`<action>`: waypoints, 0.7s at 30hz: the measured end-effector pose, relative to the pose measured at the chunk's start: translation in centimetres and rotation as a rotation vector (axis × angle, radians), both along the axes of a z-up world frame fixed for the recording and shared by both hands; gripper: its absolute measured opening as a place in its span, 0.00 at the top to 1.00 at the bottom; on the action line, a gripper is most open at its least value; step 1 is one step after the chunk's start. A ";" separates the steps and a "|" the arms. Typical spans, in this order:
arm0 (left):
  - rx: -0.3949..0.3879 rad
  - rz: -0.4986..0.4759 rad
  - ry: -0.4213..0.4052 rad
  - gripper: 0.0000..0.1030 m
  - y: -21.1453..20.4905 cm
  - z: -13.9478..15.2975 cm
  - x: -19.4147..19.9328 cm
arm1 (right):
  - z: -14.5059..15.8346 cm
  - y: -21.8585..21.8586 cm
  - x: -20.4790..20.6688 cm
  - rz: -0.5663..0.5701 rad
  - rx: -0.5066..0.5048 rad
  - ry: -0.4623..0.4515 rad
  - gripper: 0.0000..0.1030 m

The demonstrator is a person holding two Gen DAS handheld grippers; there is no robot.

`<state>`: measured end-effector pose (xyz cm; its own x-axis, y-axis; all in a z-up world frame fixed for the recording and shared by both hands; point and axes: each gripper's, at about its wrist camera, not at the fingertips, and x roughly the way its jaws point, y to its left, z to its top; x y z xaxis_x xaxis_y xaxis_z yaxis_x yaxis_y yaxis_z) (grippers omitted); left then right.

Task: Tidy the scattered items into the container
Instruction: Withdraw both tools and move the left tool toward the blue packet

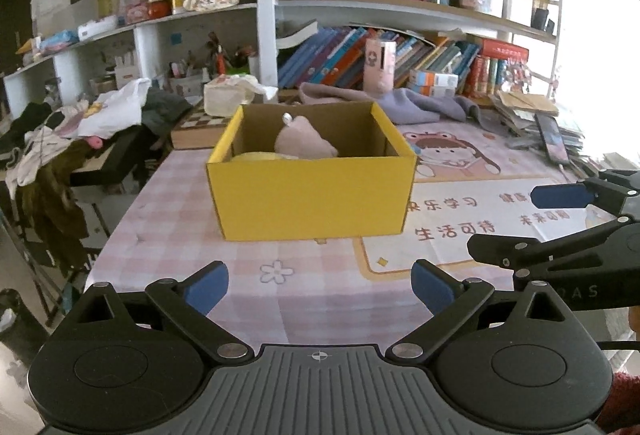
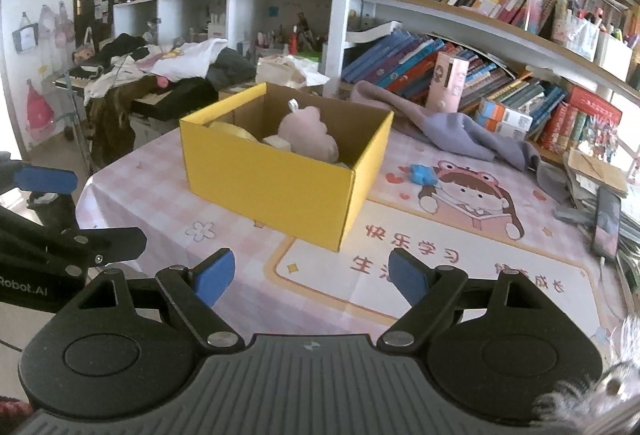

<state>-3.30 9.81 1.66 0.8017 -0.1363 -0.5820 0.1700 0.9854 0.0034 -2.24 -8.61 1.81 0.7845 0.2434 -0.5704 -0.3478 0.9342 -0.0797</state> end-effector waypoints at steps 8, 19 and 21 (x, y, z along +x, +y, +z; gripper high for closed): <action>0.012 -0.078 0.025 0.04 -2.4 -0.6 1.2 | -0.8 -2.2 0.1 -0.068 0.004 0.027 0.19; 0.023 -0.238 0.051 0.04 -8.3 -1.1 4.5 | -1.3 -7.5 1.6 -0.204 -0.001 0.046 0.17; 0.032 -0.268 0.058 0.04 -9.5 -1.3 5.1 | -1.4 -8.6 1.9 -0.230 0.003 0.049 0.17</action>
<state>1.78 0.29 0.38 0.7049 -0.3203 -0.6329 0.4257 0.9047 0.0163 -0.35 -17.22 0.38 0.7906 0.0632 -0.6090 -0.1291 0.9895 -0.0650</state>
